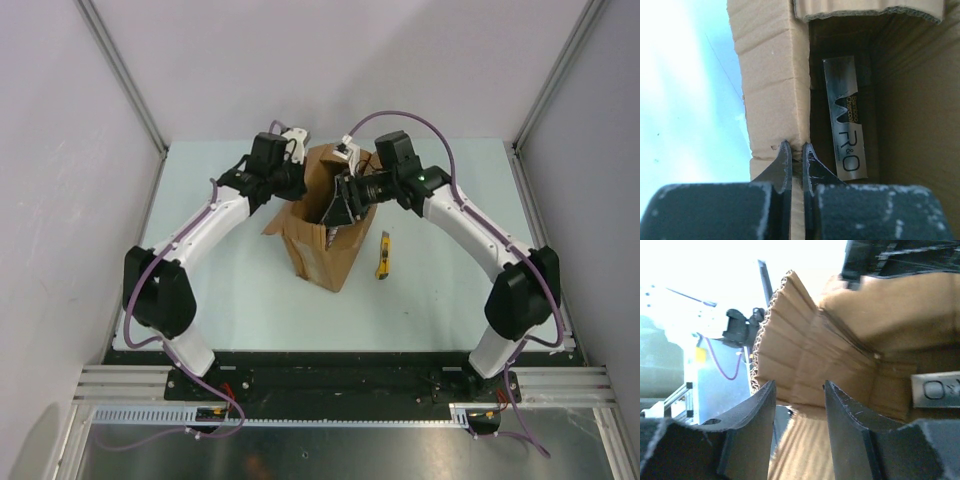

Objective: Unpack the express box
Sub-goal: Open the express box at the center of the board.

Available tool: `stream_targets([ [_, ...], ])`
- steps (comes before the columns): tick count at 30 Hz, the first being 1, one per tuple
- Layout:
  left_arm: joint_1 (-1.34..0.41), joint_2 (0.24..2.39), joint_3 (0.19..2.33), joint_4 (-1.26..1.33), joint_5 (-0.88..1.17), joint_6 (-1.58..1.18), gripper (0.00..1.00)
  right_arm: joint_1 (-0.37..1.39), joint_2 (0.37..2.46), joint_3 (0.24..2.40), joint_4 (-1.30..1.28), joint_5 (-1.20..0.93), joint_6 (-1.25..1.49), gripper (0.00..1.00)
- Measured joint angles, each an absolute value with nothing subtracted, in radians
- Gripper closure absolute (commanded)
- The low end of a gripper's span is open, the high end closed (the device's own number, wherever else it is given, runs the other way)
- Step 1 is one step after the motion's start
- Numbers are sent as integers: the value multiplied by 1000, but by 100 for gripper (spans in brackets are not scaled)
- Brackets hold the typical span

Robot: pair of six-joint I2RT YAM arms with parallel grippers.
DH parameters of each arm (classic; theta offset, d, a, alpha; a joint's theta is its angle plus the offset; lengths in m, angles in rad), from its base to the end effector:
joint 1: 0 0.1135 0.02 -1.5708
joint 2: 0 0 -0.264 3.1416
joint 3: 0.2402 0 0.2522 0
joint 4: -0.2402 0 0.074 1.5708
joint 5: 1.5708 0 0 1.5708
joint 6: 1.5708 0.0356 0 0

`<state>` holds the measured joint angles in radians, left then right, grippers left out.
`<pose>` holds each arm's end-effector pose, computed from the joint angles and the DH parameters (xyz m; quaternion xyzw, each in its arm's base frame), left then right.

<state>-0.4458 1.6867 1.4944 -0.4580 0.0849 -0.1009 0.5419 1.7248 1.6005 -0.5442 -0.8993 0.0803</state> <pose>0.3502 -0.1707 0.3215 0.1722 0.8786 -0.1564 0.4170 0.3167 0.2232 0.3439 -0.3699 0.7457 0.4926 0.2541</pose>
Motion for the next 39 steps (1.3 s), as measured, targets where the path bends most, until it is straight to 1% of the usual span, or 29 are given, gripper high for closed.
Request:
stream_targets([
  [4,-435,1687,1496,-462,89,-115,100,560,1678,1560,-475,-974,131,47],
  [5,-433,1687,1496,-463,92,-119,100,569,1677,1558,-466,-984,133,44],
  [7,-429,1689,1497,-467,103,-128,100,586,1677,1551,-458,-985,131,40],
  [12,-427,1689,1502,-475,122,-133,100,631,1677,1545,-471,-945,97,36],
  [17,-424,1694,1504,-477,146,-133,100,699,1677,1545,-533,-787,17,33],
  [22,-415,1704,1513,-476,191,-139,100,842,1678,1547,-551,-537,-84,32],
  [26,-410,1704,1514,-477,223,-148,100,868,1677,1522,-513,-480,-90,32],
  [30,-400,1707,1514,-474,243,-158,100,878,1674,1508,-483,-425,-79,36],
  [31,-398,1708,1514,-474,245,-159,100,883,1674,1506,-478,-409,-79,40],
  [33,-394,1709,1514,-473,252,-160,100,895,1672,1499,-464,-359,-72,44],
  [37,-389,1711,1514,-468,276,-167,100,920,1662,1476,-439,-282,-52,68],
  [38,-387,1712,1514,-467,283,-168,100,926,1659,1470,-432,-245,-45,71],
  [39,-385,1712,1514,-467,285,-168,100,929,1657,1466,-427,-220,-40,77],
])
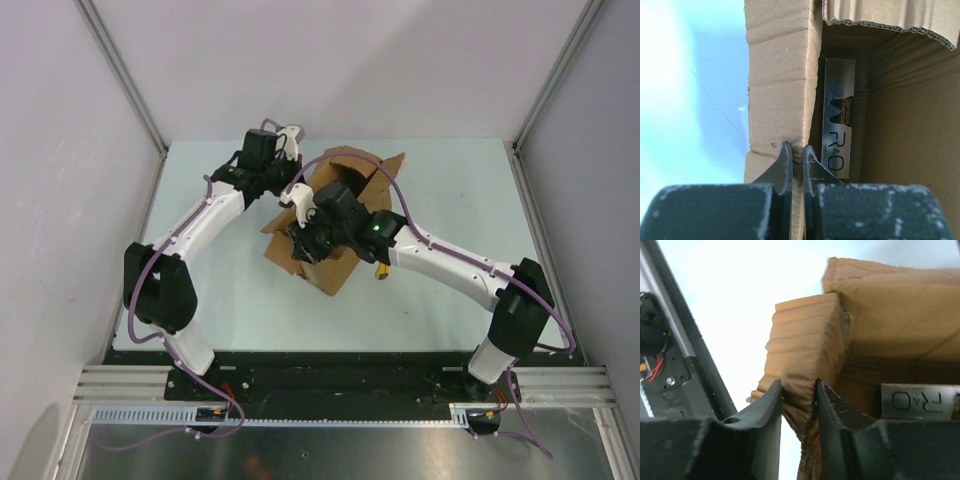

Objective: Unpack the express box
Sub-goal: Open the express box at the center of the board.

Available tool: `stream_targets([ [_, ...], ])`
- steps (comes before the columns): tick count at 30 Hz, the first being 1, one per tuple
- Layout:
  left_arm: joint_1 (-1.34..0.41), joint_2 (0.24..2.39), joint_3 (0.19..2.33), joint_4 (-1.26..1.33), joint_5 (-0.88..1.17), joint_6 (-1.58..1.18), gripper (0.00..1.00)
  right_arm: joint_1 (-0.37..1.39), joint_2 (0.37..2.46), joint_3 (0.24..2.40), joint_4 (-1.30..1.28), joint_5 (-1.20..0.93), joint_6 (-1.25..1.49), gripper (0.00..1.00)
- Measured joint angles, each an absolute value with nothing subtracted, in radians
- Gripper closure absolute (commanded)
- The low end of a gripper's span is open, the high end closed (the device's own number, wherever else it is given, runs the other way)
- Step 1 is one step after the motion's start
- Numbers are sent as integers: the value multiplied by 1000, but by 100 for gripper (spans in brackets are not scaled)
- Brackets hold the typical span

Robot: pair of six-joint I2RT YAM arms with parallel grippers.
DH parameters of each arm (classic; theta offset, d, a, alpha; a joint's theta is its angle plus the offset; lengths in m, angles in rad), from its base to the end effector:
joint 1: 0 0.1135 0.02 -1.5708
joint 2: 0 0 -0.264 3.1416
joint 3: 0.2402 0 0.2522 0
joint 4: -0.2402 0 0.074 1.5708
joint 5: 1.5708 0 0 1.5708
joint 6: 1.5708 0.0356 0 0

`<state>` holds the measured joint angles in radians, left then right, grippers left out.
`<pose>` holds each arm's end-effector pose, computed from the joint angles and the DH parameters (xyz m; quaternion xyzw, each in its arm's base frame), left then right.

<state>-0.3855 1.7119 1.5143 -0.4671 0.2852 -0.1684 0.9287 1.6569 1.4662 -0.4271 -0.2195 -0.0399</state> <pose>0.3615 -0.1575 0.3189 0.1583 0.8780 -0.2414 0.3818 0.2233 0.3116 0.3260 -0.4557 0.7583 0.2839 0.3698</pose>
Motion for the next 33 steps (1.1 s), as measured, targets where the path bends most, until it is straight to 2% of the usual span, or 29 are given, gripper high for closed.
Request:
stream_targets([
  [3,-377,1713,1514,-467,285,-173,100,929,1648,1454,-420,-150,-19,88],
  [5,-368,1716,1514,-467,285,-179,100,932,1641,1444,-414,-115,-15,92],
  [9,-362,1719,1514,-465,293,-187,99,937,1625,1421,-401,-77,-15,93],
  [11,-361,1721,1514,-463,293,-192,92,941,1620,1414,-395,-67,-19,86],
  [12,-361,1722,1514,-462,293,-194,88,942,1618,1408,-390,-63,-21,77],
  [15,-360,1723,1514,-459,292,-197,80,949,1608,1389,-373,-48,-36,65],
  [17,-357,1724,1514,-457,292,-204,76,957,1604,1374,-365,-24,-49,65],
  [20,-356,1724,1514,-450,295,-212,70,964,1612,1357,-356,-2,-70,75],
  [21,-356,1724,1514,-446,296,-214,68,965,1613,1356,-354,1,-75,82],
  [23,-355,1723,1515,-435,297,-218,66,966,1614,1354,-352,6,-85,90],
  [24,-354,1723,1515,-433,299,-220,63,966,1615,1352,-350,12,-88,100],
  [33,-351,1735,1515,-420,326,-220,51,968,1582,1295,-300,37,-91,100],
])
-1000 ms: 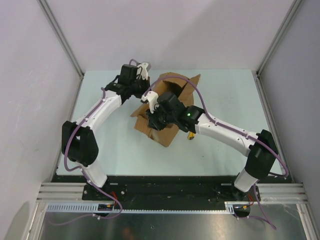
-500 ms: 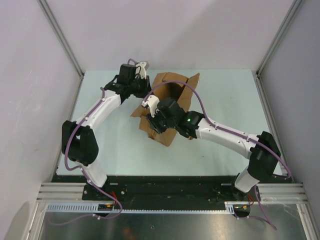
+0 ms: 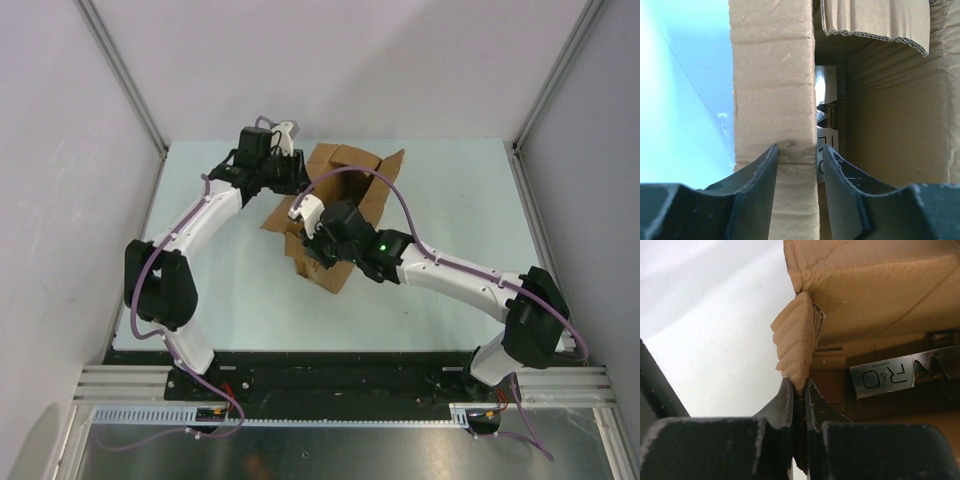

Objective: Unpack the express box
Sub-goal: Open the express box at the center of the board.

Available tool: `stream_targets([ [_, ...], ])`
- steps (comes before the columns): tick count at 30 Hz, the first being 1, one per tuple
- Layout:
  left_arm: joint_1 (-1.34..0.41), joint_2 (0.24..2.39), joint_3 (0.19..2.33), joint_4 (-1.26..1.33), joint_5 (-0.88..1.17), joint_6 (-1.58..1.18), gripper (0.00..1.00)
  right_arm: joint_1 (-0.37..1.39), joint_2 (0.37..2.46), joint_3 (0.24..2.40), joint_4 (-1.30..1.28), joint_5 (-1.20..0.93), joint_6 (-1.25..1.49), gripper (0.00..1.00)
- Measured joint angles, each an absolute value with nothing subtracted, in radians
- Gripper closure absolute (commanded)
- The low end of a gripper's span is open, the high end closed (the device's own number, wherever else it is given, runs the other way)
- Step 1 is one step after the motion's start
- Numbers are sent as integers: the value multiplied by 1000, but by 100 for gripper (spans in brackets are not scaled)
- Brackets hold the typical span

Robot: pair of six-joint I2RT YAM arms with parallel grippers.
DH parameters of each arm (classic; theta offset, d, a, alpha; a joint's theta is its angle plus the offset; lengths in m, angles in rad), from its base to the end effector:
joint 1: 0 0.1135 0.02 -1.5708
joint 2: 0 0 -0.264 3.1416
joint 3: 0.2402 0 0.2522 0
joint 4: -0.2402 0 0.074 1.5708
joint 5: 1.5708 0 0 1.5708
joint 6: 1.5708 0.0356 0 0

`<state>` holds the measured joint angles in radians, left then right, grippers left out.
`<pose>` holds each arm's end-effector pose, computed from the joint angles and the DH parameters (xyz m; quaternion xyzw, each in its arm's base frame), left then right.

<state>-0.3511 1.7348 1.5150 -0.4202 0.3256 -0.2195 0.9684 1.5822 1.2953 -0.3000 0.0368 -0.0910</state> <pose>0.3732 -0.1488 0.3148 0.1306 0.8751 -0.2636 0.3842 0.2086 0.3010 0.3050 -0.4378 0.7649 0.1859 0.4344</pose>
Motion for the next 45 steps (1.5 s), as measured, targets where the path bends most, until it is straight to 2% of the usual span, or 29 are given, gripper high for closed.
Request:
stream_targets([
  [7,-387,1734,1515,-409,317,-198,43,968,1492,1154,-173,33,-99,100],
  [16,-437,1735,1515,-391,249,-165,43,951,1436,1061,-77,-4,-106,100],
  [22,-447,1748,1520,-375,222,-165,53,925,1398,1007,-28,-46,-105,100],
  [26,-463,1764,1530,-365,180,-163,69,904,1383,987,-12,-64,-104,100],
  [27,-466,1766,1531,-360,174,-160,69,901,1383,986,-10,-66,-105,100],
  [28,-468,1767,1532,-356,170,-159,68,898,1382,984,-8,-68,-104,100],
  [29,-470,1767,1532,-354,168,-158,60,896,1382,983,-6,-70,-104,100],
  [35,-486,1779,1542,-353,158,-136,33,891,1374,972,5,-77,-102,100],
  [37,-505,1785,1551,-355,134,-124,33,887,1374,970,9,-77,-101,100],
  [40,-538,1796,1561,-353,76,-103,46,881,1374,968,14,-76,-101,100],
  [41,-543,1800,1563,-350,57,-95,55,880,1374,967,16,-76,-100,100],
  [43,-544,1806,1566,-348,33,-86,65,879,1374,965,19,-75,-99,100],
  [44,-542,1807,1566,-346,25,-81,77,879,1373,964,20,-73,-98,100],
  [45,-540,1808,1566,-346,21,-81,83,878,1373,963,21,-72,-98,100],
])
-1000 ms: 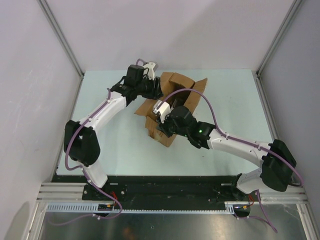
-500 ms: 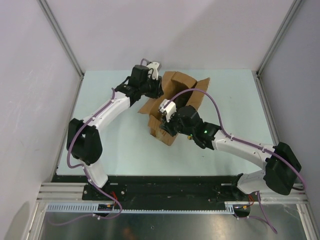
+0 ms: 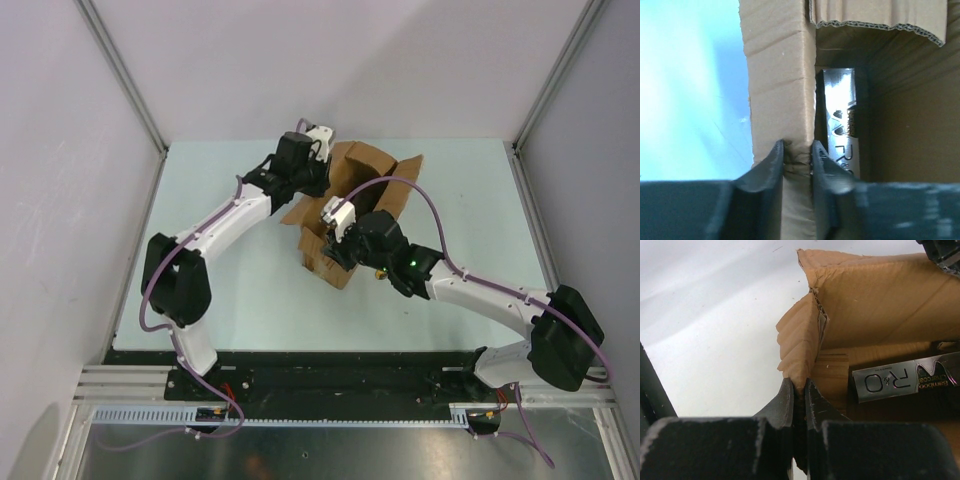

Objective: Unpack the express box
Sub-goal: Open the express box at the center of the board.

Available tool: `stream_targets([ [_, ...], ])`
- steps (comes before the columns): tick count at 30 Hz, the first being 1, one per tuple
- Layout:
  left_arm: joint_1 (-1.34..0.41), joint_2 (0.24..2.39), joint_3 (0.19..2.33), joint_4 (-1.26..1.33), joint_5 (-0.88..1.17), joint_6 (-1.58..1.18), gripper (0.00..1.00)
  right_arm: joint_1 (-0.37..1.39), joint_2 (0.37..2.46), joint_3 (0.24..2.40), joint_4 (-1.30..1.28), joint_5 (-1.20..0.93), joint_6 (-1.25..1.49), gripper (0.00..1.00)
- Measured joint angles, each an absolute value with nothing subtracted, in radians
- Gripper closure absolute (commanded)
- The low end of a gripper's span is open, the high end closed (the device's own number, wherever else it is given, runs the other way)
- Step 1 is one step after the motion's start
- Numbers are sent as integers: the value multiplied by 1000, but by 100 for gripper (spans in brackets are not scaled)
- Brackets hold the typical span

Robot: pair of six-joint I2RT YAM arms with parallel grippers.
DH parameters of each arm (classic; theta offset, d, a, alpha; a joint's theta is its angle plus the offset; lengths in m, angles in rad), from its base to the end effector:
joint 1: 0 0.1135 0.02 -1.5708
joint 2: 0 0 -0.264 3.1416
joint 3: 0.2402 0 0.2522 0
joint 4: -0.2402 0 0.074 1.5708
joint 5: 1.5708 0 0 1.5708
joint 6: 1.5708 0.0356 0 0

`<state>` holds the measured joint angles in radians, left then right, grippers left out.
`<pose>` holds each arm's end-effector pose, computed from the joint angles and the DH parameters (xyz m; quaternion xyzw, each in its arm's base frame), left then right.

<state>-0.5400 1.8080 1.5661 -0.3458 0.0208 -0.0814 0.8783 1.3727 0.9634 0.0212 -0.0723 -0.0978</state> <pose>0.3645 -0.2194 0.3089 0.2052 0.8574 -0.1530 0.4466 0.2011 0.2464 0.2885 -0.4068 0.7233 0.2397 0.5038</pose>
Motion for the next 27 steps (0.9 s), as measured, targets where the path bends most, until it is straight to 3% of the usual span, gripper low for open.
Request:
stream_targets([
  [1,-539,1808,1567,-346,26,-81,100,878,1372,963,22,-72,-97,100],
  [8,-547,1810,1571,-345,34,-89,100,870,1367,953,34,-80,-87,99],
  [9,-546,1810,1573,-347,34,-89,100,868,1365,952,35,-84,-84,91],
  [10,-546,1806,1573,-347,35,-89,100,865,1364,950,35,-88,-80,69],
  [12,-546,1801,1573,-351,39,-88,100,860,1357,946,40,-98,-62,56],
  [13,-546,1798,1573,-357,36,-86,100,857,1351,942,46,-104,-53,41],
  [15,-544,1797,1573,-364,31,-85,100,846,1330,933,53,-126,-28,27],
  [16,-543,1795,1573,-369,25,-85,100,839,1318,930,55,-132,-9,14],
  [19,-539,1778,1562,-380,11,-73,100,791,1276,929,70,-167,46,9],
  [23,-537,1728,1530,-397,-12,-25,100,695,1223,929,83,-194,129,10],
  [27,-541,1671,1501,-421,-39,31,100,615,1193,930,85,-212,210,24],
])
